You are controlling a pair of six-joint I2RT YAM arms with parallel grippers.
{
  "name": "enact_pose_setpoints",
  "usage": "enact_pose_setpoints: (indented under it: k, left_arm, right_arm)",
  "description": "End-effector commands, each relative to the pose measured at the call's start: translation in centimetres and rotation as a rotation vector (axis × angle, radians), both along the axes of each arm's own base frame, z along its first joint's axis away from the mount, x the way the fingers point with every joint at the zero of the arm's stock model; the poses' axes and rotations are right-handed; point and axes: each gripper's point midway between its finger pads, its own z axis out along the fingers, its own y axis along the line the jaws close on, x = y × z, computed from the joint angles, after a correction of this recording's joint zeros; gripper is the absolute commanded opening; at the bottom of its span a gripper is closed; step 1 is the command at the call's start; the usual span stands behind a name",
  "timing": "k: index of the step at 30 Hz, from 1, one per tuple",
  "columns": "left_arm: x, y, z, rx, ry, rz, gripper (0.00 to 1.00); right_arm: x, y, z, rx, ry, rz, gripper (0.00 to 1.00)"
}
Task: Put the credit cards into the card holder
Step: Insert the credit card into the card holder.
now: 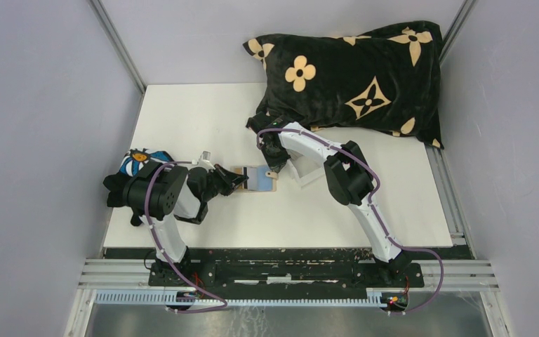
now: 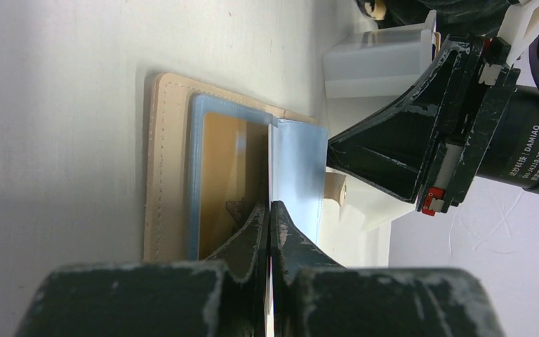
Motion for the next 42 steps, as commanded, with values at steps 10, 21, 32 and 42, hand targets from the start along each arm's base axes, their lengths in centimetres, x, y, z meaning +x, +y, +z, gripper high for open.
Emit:
enact_pose_setpoints:
  k: [10, 21, 32, 42]
  left_arm:
    - [-0.9, -0.6, 0.2, -0.055, 0.016, -0.019, 0.03]
    - [-1.4, -0.6, -0.1, -0.075, 0.035, -0.013, 0.03]
    - [-2.7, -0.5, -0.2, -0.075, 0.046, -0.028, 0.03]
    - [-2.4, -0.3, 0.4, -0.095, 0.025, -0.01, 0.03]
  right_arm:
    - [-0.3, 0.5, -1.1, 0.002, 0.028, -0.009, 0.01]
    - [-0.4, 0.5, -1.2, -0.002, 0.035, -0.005, 0.01]
    - [-0.3, 0.6, -1.5, -0.004, 0.037, -0.005, 0.01]
    - [-0.6, 0.4, -1.8, -0.01, 0.049, -0.007, 0.01]
